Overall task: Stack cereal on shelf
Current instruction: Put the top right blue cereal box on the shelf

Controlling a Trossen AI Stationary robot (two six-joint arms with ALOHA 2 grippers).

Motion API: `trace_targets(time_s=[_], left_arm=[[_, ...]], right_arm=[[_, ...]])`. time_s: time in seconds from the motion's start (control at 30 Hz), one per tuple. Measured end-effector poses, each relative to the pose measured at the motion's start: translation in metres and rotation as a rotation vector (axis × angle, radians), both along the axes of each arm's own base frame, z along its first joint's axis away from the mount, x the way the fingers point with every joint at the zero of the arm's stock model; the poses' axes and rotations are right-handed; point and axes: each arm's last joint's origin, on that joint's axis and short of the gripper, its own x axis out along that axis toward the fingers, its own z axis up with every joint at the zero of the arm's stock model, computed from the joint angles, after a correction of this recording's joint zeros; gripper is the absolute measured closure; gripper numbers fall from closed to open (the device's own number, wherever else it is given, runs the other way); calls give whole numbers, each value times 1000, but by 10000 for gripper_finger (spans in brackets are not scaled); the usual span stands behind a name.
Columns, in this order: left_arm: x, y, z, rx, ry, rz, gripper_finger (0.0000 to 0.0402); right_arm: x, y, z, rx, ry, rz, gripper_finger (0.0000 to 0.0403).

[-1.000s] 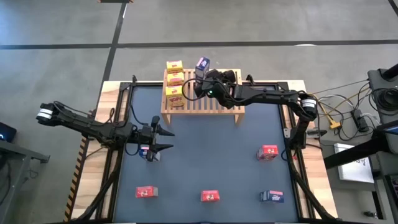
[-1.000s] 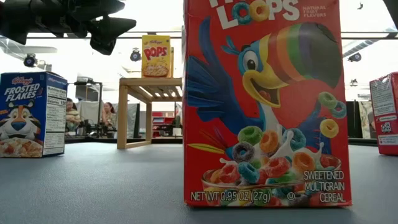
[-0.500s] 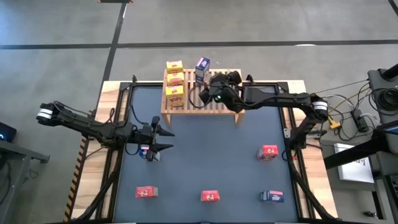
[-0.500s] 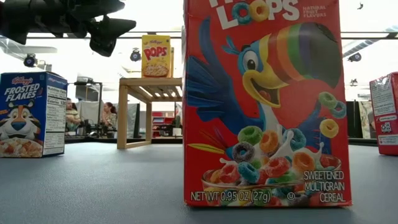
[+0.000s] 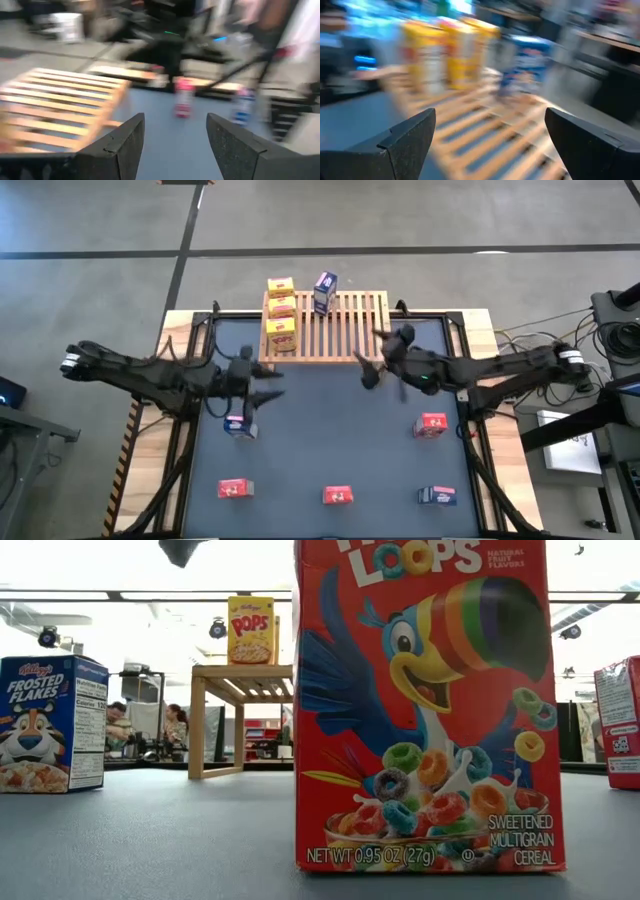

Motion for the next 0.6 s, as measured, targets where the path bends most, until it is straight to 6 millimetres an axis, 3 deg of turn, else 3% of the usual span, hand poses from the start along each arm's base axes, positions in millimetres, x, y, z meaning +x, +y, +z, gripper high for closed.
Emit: trace_targets(time_s=[0.17, 0.3, 0.47, 0.6], left_arm=[[18, 11, 62, 108, 175, 157, 205], [43, 33, 96, 127, 314, 244, 205], [80, 78, 123, 102, 383, 208, 205], [103, 125, 135, 35, 372, 169, 205]], right_arm=[[-33, 14, -12, -16, -93, 293, 38], [-51, 15, -24, 16, -117, 370, 38], [-64, 14, -40, 78, -146, 365, 38], [-69, 14, -46, 145, -166, 367, 38]])
